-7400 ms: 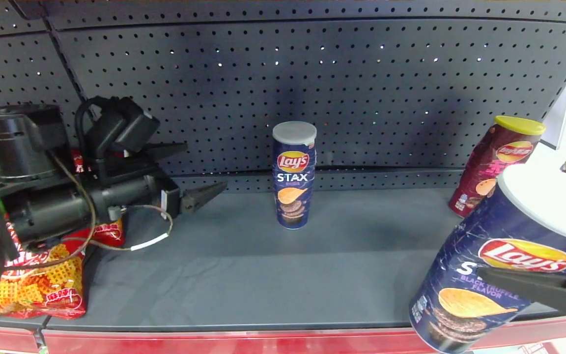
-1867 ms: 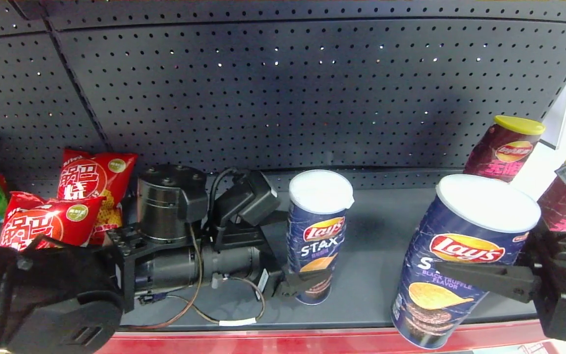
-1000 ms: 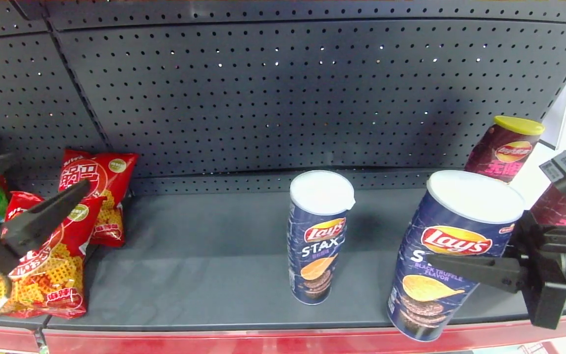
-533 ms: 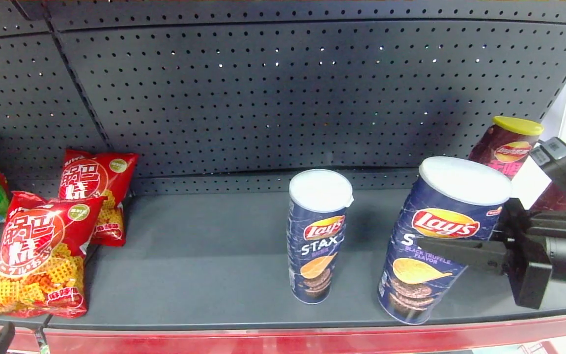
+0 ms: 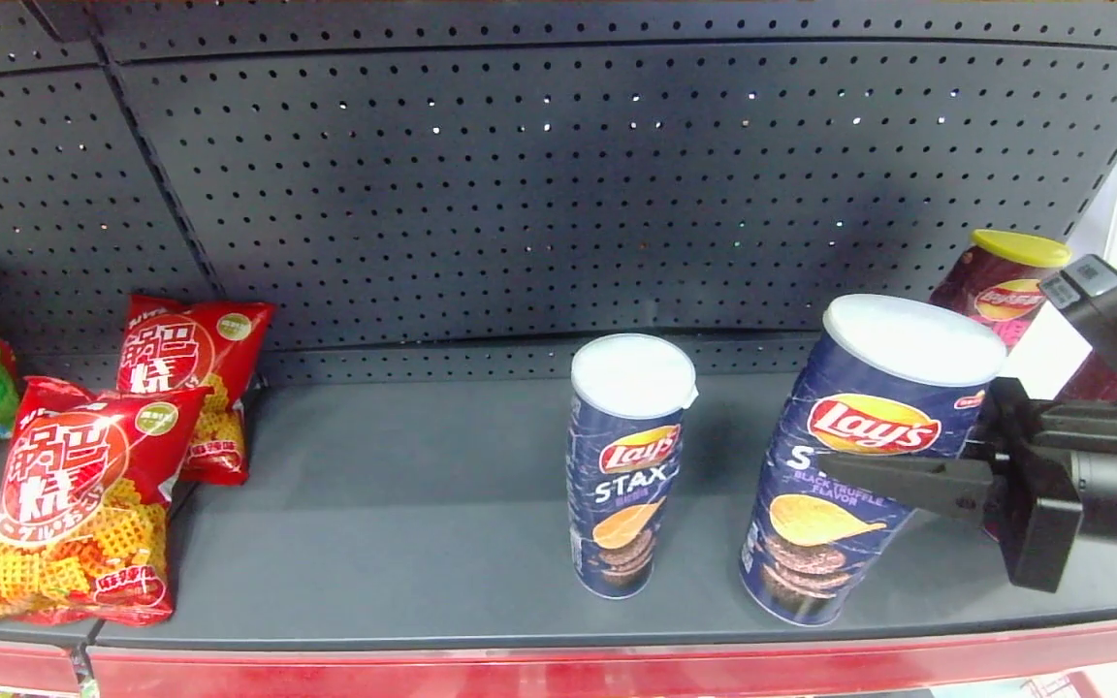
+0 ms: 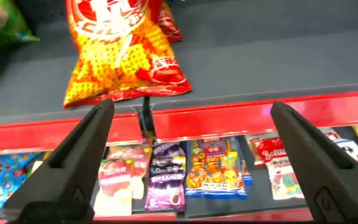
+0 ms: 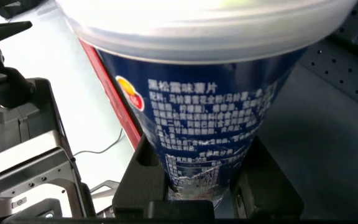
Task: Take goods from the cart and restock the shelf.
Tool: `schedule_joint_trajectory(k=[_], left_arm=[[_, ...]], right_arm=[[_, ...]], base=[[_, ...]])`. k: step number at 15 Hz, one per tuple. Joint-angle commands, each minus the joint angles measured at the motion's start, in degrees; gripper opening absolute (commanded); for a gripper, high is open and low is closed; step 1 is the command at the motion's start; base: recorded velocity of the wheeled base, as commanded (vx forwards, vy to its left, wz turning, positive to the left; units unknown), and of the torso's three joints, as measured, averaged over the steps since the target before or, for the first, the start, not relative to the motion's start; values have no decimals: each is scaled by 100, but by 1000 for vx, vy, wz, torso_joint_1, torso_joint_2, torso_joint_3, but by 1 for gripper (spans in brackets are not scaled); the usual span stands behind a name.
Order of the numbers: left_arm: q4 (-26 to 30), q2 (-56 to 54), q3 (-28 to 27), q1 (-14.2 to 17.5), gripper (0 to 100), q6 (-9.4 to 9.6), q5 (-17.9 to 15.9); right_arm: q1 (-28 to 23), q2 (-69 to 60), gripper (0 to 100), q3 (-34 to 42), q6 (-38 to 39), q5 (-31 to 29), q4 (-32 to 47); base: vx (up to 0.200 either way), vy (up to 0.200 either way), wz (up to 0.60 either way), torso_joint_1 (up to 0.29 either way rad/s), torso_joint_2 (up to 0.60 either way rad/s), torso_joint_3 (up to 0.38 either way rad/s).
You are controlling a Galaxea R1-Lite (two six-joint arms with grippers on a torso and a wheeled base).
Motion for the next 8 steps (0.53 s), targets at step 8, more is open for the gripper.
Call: schedule_joint_trajectory(k=[8], left_arm=[[188,-11,9,4,100,-631,211]], right_arm=[[-85,-16,0,-51,60,-6,-10]], base=[[0,0,0,0,0,0]])
